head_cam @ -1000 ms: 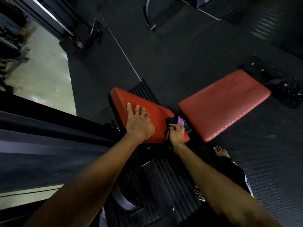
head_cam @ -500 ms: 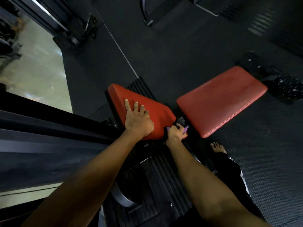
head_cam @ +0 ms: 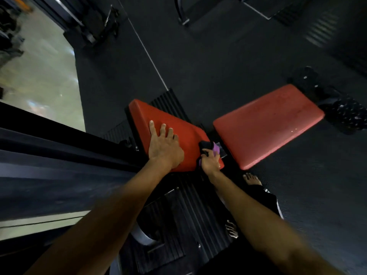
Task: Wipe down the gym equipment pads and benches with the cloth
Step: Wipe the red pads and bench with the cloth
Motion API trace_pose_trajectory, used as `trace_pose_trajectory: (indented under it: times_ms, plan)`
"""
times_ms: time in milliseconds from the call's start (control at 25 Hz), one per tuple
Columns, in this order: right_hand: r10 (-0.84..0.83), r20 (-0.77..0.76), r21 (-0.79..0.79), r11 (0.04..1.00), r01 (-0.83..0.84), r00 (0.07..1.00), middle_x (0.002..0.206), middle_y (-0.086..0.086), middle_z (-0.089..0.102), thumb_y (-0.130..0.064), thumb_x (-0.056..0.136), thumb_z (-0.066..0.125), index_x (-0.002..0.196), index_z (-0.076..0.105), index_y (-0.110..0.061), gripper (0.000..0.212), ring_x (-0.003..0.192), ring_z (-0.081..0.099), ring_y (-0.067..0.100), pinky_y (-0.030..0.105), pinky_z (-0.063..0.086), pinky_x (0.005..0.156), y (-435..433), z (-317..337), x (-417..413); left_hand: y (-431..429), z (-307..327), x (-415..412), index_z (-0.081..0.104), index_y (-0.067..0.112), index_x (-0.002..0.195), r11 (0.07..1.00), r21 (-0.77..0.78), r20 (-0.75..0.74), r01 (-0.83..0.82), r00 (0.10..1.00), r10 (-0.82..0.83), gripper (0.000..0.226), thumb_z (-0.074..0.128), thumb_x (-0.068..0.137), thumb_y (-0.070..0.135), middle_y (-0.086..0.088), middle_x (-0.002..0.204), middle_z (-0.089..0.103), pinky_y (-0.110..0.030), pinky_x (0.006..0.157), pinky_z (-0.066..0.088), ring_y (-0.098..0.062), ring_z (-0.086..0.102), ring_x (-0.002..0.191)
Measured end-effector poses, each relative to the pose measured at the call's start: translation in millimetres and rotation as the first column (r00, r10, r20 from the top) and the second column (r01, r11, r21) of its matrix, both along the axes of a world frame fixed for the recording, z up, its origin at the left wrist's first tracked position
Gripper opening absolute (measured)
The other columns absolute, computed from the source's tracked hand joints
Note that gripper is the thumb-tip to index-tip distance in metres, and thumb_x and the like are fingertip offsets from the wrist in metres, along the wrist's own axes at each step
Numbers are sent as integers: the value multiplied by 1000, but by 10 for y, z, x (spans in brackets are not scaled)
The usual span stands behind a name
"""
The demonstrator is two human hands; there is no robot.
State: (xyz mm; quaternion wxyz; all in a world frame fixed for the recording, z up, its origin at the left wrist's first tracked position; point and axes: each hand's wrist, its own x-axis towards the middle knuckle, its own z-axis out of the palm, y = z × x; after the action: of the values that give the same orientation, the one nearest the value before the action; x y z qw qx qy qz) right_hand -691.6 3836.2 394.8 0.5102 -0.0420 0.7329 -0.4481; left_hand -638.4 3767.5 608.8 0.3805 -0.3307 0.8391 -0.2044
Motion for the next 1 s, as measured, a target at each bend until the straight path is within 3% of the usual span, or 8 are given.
trace_pose_trajectory:
  times_ms: [120,160,280,360,480,560,720,1000]
  plan:
    - [-20,85,-87,996,27,996,121,18,62,4,85,48,111,68,-28,46,81,65,31,26,56,61,-342,-87,-308,-3,7,-14,24,15,160,1000,-20,9,-7,1000,7,65,18,104,48,-9,169,15,-69,116,-10,-35,2,156]
    - [35,107,-130,991,-21,994,126,15,61,8,91,43,123,66,-22,50,87,66,36,21,53,59,-531,-59,-394,-14,1,-23,23,15,160,1000,-16,23,-4,1000,5,66,18,104,48,-9,169,13,-70,115,-10,-36,2,156]
    - [274,-11,-291,919,-265,962,155,10,41,8,99,38,140,58,-11,49,137,47,27,22,40,109,-939,248,-453,-72,-33,-63,25,16,159,1000,18,32,-18,999,17,65,21,103,48,-7,168,17,-72,114,-12,-34,4,156]
    - [309,-165,-389,852,-350,937,158,-2,30,4,100,44,142,58,-17,49,149,24,11,26,19,123,-823,448,-332,-210,-52,-148,35,17,155,996,70,-6,-47,999,48,62,27,102,47,-6,164,29,-70,117,-10,-31,14,154]
    - [297,-321,-472,773,-424,899,163,-8,20,-6,105,47,147,49,-31,49,151,9,3,17,7,122,-278,454,-204,-563,-109,-310,43,16,150,995,78,-59,-59,996,64,58,33,101,46,-8,158,39,-66,120,0,-30,27,149]
    - [312,-325,-447,782,-436,893,169,-1,13,-8,106,44,150,46,-31,49,154,6,11,26,9,126,-160,261,-243,-796,-124,-369,30,16,157,998,38,19,-53,998,53,64,29,103,49,-10,166,24,-66,120,-3,-33,15,154]
    - [322,-128,-219,913,-344,938,168,9,18,-2,100,42,148,50,-32,56,145,37,29,25,34,109,-863,31,-516,-912,-185,-311,16,19,161,999,-29,130,-23,991,26,69,15,103,56,-13,169,9,-70,116,-6,-38,2,155]
    - [380,-121,-496,777,-387,917,166,-11,25,2,98,52,162,17,-37,82,149,26,3,22,26,120,-1222,497,-487,-887,-255,-294,14,14,161,998,-57,100,-10,995,16,69,11,104,54,-17,168,8,-71,116,-4,-43,1,154]
